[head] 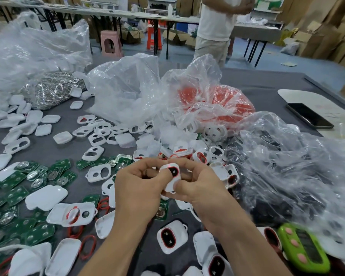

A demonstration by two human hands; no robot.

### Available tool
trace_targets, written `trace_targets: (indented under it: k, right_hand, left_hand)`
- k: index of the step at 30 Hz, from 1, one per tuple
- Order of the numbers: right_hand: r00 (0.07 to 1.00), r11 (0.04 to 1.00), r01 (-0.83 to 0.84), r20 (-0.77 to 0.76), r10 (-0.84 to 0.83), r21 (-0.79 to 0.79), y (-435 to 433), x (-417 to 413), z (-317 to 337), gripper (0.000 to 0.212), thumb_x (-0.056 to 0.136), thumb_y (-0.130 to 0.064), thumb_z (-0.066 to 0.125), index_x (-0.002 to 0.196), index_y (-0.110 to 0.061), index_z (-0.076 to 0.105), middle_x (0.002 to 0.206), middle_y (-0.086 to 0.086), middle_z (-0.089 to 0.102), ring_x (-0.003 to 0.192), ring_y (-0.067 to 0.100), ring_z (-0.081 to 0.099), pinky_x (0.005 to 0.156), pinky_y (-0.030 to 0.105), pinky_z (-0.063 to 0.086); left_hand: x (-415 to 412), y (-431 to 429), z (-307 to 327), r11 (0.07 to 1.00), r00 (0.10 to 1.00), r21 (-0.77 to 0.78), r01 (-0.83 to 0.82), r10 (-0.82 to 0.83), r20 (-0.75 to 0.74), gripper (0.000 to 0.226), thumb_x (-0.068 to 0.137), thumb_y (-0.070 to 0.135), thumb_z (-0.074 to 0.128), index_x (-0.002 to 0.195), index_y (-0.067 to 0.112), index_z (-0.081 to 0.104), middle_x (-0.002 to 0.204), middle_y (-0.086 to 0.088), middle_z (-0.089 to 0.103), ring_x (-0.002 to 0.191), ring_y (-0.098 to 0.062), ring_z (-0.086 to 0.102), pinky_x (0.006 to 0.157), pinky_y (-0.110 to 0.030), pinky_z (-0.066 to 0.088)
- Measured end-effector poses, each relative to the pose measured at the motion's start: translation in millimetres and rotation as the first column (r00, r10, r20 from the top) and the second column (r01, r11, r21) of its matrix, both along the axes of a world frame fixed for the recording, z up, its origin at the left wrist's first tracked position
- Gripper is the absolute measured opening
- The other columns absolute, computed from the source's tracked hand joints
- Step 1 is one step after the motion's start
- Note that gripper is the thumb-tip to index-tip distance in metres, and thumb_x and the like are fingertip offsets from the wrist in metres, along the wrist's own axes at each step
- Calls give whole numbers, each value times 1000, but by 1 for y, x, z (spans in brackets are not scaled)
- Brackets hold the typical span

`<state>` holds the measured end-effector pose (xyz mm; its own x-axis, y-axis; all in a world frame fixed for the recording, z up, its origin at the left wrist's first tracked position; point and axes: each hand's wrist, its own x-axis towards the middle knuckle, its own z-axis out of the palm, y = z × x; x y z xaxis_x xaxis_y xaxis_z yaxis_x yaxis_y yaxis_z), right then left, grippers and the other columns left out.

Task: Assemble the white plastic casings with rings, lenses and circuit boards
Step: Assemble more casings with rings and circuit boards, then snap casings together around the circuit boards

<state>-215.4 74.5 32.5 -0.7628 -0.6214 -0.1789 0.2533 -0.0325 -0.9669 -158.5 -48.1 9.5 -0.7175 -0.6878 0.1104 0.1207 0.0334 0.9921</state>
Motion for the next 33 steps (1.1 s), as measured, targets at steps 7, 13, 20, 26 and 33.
trace_targets:
  k: [7,13,20,26,33]
  right_hand:
    - [994,994,106,10,-105,-9,0,1,8,47,81,26,55,99,-11,77,85,13,77,81,25,77,68,34,63]
    - [994,998,65,-94,-62,21,2,2,10,49,83,20,54,95,-20,79,89,11,79,86,24,77,70,30,62]
    - [1000,999,-9,-1,10,41,8,-5,13,45,87,23,51,116,-6,69,100,22,74,83,28,74,75,39,63]
    - [981,993,-1,-191,23,114,30,3,37,30,91,15,62,103,-11,71,97,24,75,80,34,71,69,40,63]
    - [866,883,-43,-424,266,467,58,55,20,30,90,-5,62,101,-32,70,84,3,75,74,27,66,70,41,60]
  left_hand:
    - [5,-3,4,996,997,-51,74,-75,-18,22,70,42,78,84,25,81,50,7,48,45,-8,39,43,-18,35]
    - [7,-3,6,994,996,-74,84,-86,-29,28,68,45,73,88,28,82,51,4,44,44,-10,31,41,-17,28]
    - [9,-4,10,996,996,-80,36,-42,-74,25,69,30,63,86,28,82,51,-1,47,47,-13,36,45,-22,31]
    - [15,-6,15,988,990,-87,-131,125,-70,22,76,23,61,81,30,81,49,6,49,50,-14,41,51,-34,35]
    - [24,-12,16,971,977,-107,-215,212,-38,25,81,20,58,81,30,81,48,6,50,48,-15,39,50,-26,31]
